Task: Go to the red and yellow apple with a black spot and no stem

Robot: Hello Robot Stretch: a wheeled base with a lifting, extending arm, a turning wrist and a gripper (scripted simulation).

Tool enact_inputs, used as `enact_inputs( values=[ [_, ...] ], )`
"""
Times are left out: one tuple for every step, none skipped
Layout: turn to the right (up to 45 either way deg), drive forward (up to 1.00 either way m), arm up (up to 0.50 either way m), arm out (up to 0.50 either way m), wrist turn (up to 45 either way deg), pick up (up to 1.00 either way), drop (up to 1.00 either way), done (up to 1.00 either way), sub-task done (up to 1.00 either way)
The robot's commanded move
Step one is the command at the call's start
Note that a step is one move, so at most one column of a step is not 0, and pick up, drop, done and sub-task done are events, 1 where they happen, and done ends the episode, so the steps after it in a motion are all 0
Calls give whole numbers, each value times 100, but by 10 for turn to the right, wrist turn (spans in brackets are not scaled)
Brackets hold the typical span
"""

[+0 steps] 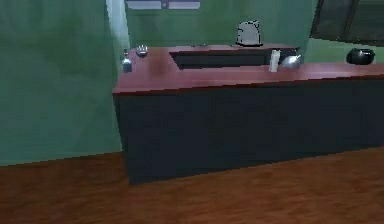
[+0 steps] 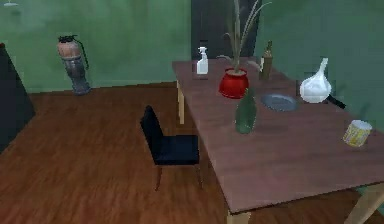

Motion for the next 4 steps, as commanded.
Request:
enact_inputs(
  values=[
    [0, 45, 0, 0, 0, 0, 0, 0, 0],
    [-450, 0, 0, 0, 0, 0, 0, 0, 0],
    [-120, 0, 0, 0, 0, 0, 0, 0, 0],
    [0, 100, 0, 0, 0, 0, 0, 0, 0]
  ],
)
